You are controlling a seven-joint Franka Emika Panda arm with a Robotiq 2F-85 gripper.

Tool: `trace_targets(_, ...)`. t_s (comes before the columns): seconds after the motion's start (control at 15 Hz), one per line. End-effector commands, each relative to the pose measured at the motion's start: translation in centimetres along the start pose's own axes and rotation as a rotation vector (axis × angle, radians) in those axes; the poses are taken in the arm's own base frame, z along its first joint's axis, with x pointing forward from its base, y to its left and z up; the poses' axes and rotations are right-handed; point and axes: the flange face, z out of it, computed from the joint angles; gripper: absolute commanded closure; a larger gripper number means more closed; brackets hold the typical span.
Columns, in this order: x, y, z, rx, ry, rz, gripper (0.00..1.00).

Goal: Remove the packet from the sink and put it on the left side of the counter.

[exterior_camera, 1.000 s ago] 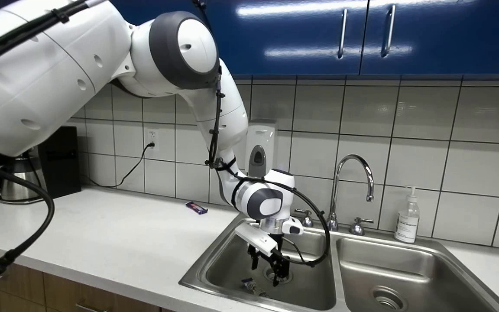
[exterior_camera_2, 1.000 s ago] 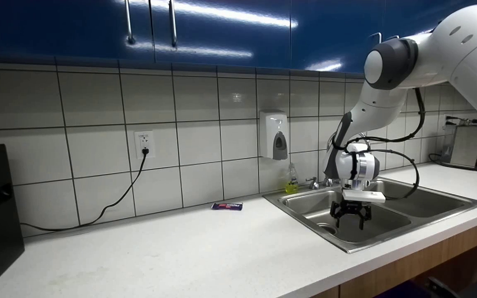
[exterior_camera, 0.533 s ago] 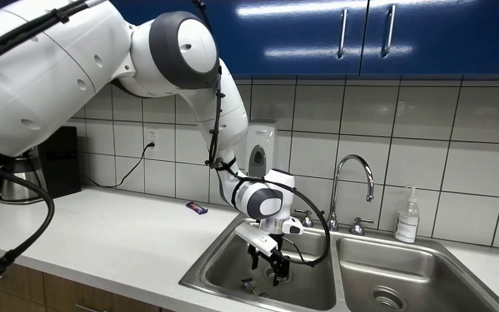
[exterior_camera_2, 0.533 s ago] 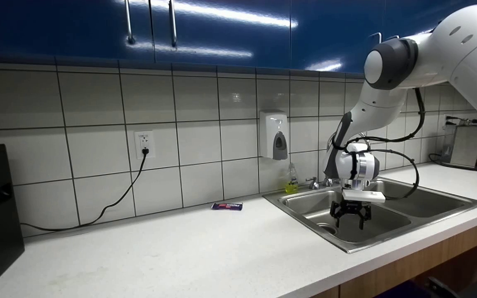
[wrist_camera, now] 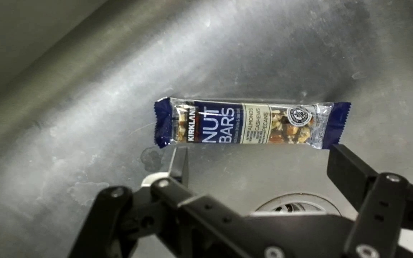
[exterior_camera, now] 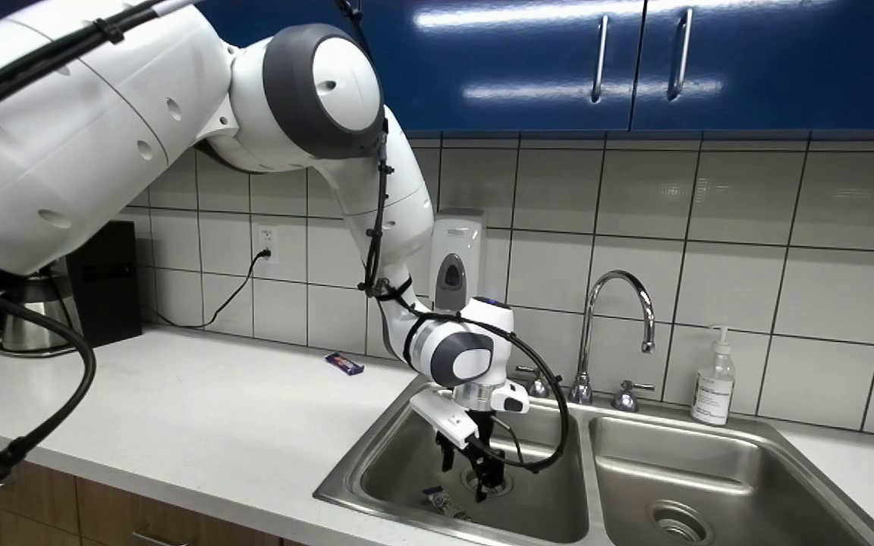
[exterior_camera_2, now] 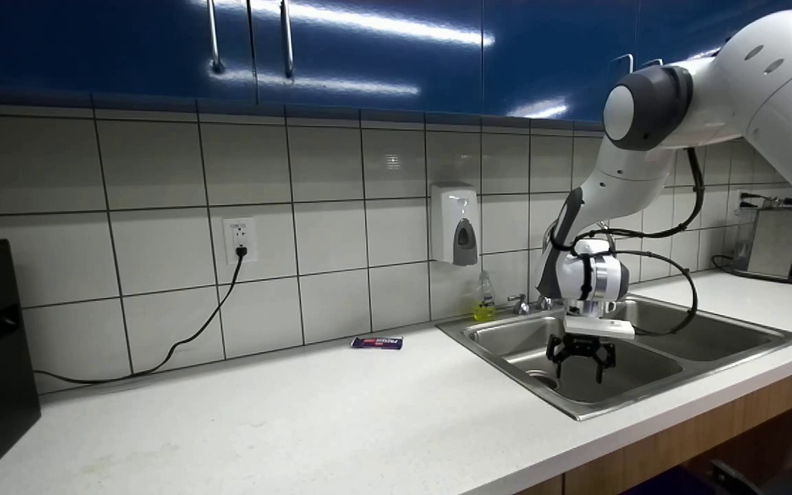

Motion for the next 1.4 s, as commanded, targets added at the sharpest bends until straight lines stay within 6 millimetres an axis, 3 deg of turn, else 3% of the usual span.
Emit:
trace_targets(0.0,-0.1,-0.5,0.4,0.021,0.012,0.142,0.0)
trace_targets(0.53,-0.7,-0.8,1.9,0.091,-0.04,0.438,0.0)
trace_targets(1.33,-0.6,-0.4,1.8,0.163,-0.048,0.978,0.0)
